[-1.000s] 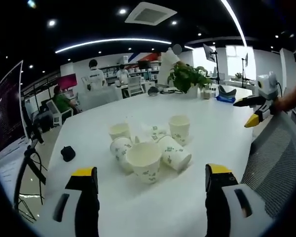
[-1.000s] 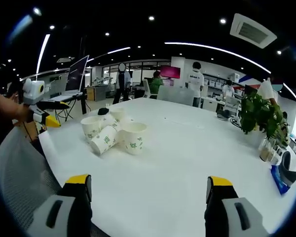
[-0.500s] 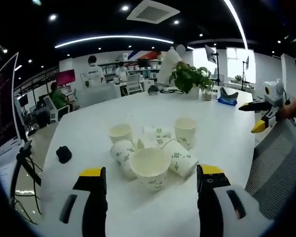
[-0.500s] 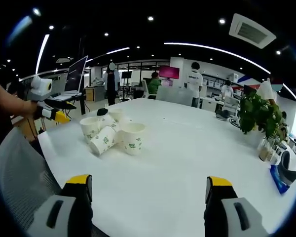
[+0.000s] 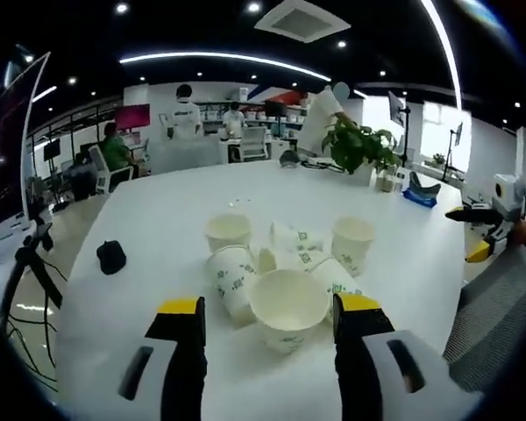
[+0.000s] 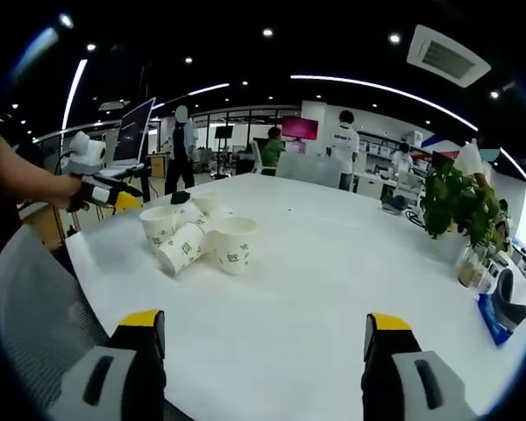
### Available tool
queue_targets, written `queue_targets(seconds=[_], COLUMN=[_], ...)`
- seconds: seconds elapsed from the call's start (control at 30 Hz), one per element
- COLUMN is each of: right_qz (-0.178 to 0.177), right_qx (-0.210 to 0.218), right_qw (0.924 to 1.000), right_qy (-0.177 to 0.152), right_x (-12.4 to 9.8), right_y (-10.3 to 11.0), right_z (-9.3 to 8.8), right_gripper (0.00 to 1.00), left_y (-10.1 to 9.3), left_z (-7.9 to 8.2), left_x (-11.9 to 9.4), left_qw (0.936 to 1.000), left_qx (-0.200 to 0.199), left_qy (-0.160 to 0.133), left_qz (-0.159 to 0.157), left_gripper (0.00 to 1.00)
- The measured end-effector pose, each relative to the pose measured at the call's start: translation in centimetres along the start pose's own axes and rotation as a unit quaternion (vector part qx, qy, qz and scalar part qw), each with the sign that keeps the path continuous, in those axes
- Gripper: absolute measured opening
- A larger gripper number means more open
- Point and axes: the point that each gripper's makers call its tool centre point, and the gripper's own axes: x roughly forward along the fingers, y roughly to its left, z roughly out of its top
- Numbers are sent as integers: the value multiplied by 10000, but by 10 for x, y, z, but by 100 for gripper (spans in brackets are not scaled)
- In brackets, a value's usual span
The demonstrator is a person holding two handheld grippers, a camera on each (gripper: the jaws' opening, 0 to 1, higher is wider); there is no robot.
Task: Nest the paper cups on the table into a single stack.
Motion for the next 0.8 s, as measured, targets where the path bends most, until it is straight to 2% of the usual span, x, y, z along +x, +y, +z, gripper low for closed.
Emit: queue_targets(seconds=[0.23,0.57,0.8], right_qz=[11,-10,-34], right_qx=[-15,-28,-7], right_qw=[10000,10000,10000], right_qy=[29,70,57], right_x=[0,0,-1], right_y=[1,1,0], right_z=[0,-1,0], right_gripper=[95,94,94], left_y=[5,18,16], left_z=[2,-6,-9], left_x=[12,27,34], left_qw=[9998,9996,9994], left_qx=[-174,-126,-108], left_qy=[0,221,333], left_qz=[69,128,51], left_gripper=[44,36,29])
